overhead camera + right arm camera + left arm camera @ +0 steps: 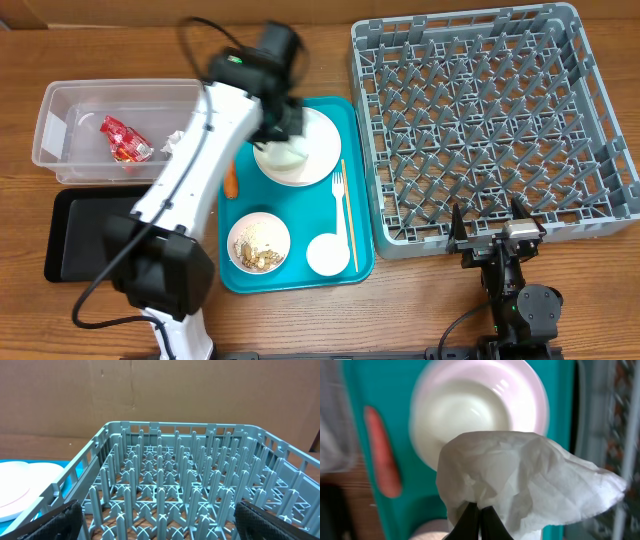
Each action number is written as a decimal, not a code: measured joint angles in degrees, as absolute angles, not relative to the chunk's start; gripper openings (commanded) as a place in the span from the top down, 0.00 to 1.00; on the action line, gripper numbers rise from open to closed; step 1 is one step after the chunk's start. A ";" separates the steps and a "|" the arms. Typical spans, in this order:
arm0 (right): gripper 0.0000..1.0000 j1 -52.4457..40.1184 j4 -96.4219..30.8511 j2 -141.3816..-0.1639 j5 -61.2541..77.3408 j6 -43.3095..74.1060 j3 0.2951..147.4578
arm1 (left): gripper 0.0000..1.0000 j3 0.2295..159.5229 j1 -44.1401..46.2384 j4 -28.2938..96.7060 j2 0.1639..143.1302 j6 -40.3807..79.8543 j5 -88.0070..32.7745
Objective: Sort waste into correct bins and load items into the dishwasher
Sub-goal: 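Grasp the white tissue with the left gripper and lift, then carry the tissue left and release it into the clear bin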
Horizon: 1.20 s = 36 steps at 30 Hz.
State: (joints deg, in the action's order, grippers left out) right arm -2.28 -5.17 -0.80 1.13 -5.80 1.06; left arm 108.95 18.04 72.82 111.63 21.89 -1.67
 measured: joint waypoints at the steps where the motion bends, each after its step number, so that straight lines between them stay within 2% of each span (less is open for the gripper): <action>1: 0.00 -2.28 -5.17 -0.80 1.10 -5.80 1.06 | 0.96 109.12 16.08 72.40 111.63 21.91 -0.93; 11: 0.00 -2.28 -5.15 -0.80 1.10 -5.80 1.06 | 0.96 109.12 -6.13 71.68 111.63 22.57 1.56; 18: 0.00 -2.28 -5.17 -0.80 1.13 -5.80 1.06 | 0.94 109.14 -15.86 71.64 111.63 22.59 1.54; 26: 0.00 -2.28 -5.15 -0.80 1.08 -5.78 1.06 | 0.82 109.03 -19.51 68.73 111.63 23.66 1.52; 36: 0.00 -2.28 -5.13 -0.80 1.13 -5.80 1.06 | 0.77 104.79 -19.49 61.04 111.63 23.88 1.30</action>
